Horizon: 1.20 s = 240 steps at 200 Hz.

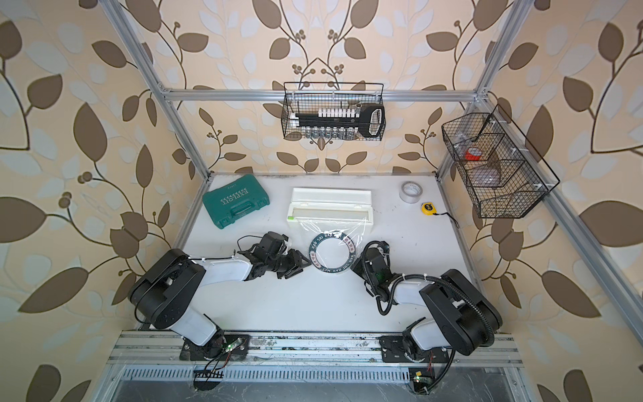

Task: Wrap the plate with plastic wrap
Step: Cover the plate with plastic wrap, then pick up the plate at the center of the board.

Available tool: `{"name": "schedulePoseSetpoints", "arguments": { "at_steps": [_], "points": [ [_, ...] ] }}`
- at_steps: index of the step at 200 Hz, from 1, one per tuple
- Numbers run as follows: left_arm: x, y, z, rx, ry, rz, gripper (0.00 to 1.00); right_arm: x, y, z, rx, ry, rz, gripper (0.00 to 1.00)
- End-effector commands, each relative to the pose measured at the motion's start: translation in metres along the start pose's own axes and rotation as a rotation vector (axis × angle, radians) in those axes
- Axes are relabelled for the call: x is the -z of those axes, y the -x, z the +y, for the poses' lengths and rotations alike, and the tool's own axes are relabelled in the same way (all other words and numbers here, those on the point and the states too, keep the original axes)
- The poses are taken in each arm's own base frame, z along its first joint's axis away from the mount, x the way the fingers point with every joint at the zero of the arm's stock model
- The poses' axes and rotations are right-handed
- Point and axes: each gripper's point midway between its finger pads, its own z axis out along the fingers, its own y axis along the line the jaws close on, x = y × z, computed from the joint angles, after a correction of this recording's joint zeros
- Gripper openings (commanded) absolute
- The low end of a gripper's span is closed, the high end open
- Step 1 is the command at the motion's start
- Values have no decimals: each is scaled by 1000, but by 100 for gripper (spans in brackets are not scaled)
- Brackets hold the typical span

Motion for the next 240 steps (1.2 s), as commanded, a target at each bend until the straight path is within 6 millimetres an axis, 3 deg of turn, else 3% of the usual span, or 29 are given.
{"name": "schedulePoseSetpoints", "arguments": {
  "at_steps": [1,107,151,192,240],
  "points": [
    [-5,12,-25,-75,-41,-8,47,-3,-17,-30,-5,-109,68,0],
    [-46,22,-11,-109,21,67,40,-14,-15,-33,-20,-120,62,0],
    [-52,16,0,-93,37,98,26,-22,-10,-25,-37,-82,41,0],
    [-55,14,3,-20,17,105,0,-15,-8,-27,-60,-41,15,0],
    [-50,-4,-8,56,-99,190,0,-10,10,-7,-61,82,-6,0]
  ]
}}
